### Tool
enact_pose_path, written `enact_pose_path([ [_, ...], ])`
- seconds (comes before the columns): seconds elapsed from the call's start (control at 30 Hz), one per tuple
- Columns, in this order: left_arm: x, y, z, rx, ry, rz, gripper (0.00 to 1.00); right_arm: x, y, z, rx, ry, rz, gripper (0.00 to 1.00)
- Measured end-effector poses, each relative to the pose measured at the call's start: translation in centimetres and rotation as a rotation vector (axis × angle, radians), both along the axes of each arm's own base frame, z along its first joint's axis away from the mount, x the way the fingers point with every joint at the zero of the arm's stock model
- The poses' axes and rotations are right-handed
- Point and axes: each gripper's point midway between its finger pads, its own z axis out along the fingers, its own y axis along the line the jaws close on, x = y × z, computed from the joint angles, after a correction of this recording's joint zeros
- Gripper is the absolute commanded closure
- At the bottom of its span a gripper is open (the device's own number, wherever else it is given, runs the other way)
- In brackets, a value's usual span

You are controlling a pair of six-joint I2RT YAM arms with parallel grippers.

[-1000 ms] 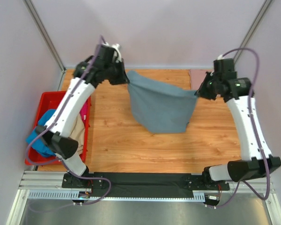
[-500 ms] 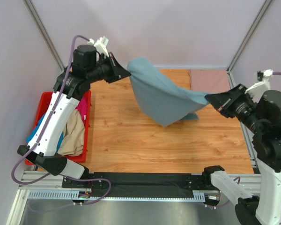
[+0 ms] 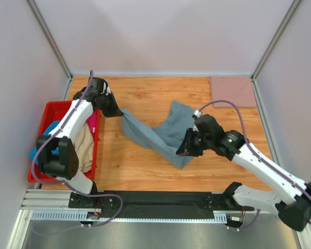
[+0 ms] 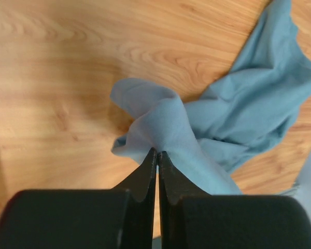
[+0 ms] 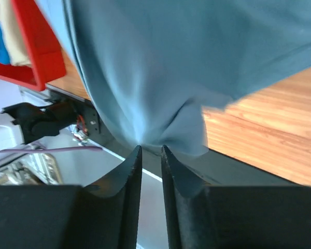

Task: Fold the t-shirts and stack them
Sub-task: Flatten the tshirt out

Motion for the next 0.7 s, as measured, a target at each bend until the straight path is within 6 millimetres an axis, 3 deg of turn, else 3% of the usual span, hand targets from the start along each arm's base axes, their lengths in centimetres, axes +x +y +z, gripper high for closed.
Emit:
enact_pose_path([
  [0.03,0.7,0.0,-0.5,0.009,0.001,-0.012,0.72,0.1,0.5,-0.4,-0.033,0.013,0.023,0.65],
  [0.13,3.8,0.3,-0.6,0.048,-0.021,-0.031,0.51,1.7,1.0,-0.6,-0.143,0.018,0.03,0.51],
  [0.23,5.8,0.9,0.7,0.098,-0.064,-0.029,0.43,3.7,-0.5,0.7,-0.207,-0.023,-0.029,0.48],
  [0.33,5.4,0.5,2.3,0.157,-0.094,-0.055,0.4,6.4,-4.4,1.6,-0.238,-0.04,-0.162,0.49],
  [0.43,2.3,-2.8,3.1,0.178,-0.106,-0.161,0.4,9.1,-9.8,0.7,-0.269,0.002,-0.338,0.52],
  [0.5,-1.6,-6.1,3.1,0.155,-0.095,-0.27,0.38,10.3,-13.4,-1.0,-0.295,0.061,-0.439,0.54],
  [0.6,-8.0,-10.3,2.3,0.085,-0.053,-0.424,0.36,11.3,-16.6,-4.1,-0.317,0.172,-0.525,0.55],
  [0.7,-13.6,-12.9,0.6,-0.001,0.036,-0.512,0.33,12.4,-18.8,-7.0,-0.302,0.277,-0.583,0.55],
])
